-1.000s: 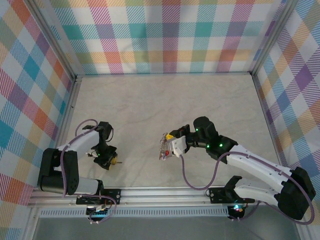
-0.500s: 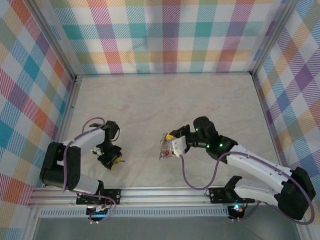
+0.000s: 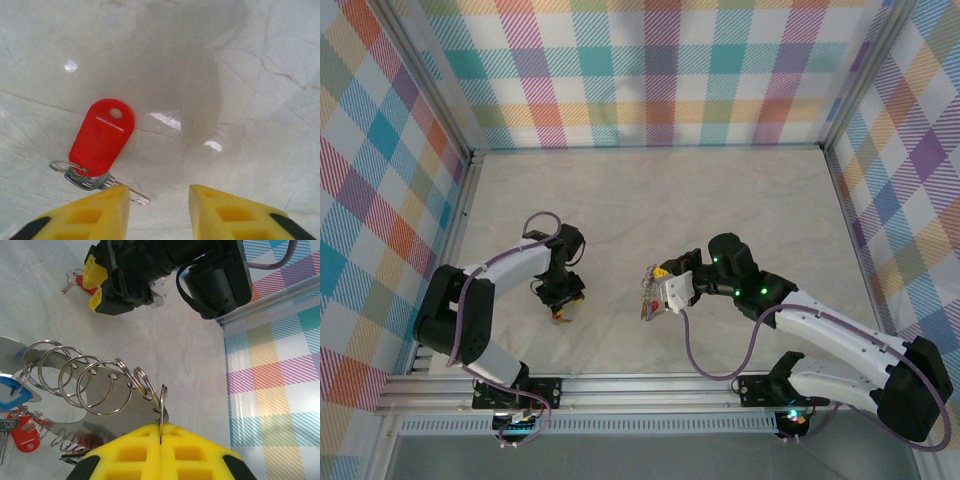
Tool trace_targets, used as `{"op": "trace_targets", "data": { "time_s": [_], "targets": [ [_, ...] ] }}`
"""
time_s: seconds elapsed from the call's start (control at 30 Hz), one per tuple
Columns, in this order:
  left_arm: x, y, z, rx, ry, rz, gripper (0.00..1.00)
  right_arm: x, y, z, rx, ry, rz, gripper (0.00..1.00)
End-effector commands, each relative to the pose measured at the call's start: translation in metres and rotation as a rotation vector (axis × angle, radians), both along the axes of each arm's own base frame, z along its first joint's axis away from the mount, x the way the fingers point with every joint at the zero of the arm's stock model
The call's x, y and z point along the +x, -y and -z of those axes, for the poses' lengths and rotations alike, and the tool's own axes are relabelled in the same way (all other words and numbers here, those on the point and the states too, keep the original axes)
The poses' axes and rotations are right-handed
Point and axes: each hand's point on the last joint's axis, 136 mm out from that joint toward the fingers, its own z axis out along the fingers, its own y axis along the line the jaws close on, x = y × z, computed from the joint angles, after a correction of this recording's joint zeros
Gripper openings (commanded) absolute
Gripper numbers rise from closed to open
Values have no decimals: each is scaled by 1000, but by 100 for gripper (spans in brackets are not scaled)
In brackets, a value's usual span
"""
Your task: Put the keys on the keyring
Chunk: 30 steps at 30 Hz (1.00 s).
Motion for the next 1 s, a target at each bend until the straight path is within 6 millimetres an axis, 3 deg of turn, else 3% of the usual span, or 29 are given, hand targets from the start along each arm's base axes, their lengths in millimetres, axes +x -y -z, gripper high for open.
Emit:
{"op": "trace_targets", "data": {
  "time_s": [0.0, 0.1, 0.17, 0.27, 0.37, 0.47, 0.73, 0.97],
  "targets": [
    [-1, -13, -26, 45, 45, 176, 43, 2, -3, -35, 81, 43, -2, 0],
    [5, -4, -37, -69, 93, 272, 54, 1, -3, -36, 81, 44, -3, 0],
    [7, -15, -37, -70, 119, 245, 58, 1, -3, -37, 84, 45, -5, 0],
    [-3, -41, -19, -134, 41, 33, 60, 0, -3, -39, 89, 47, -6, 0],
    [-13, -34, 1, -288, 11, -79, 63, 0, -3, -39, 93, 49, -9, 0],
    [-10, -25, 10, -361, 26, -104, 65, 0, -4, -41, 97, 52, -12, 0],
    [-19, -9, 22, -463, 15, -138, 56, 1, -4, -40, 94, 46, -9, 0],
    [-11, -2, 12, -490, 89, -74, 48, 2, -6, -40, 97, 39, -11, 0]
  ]
}}
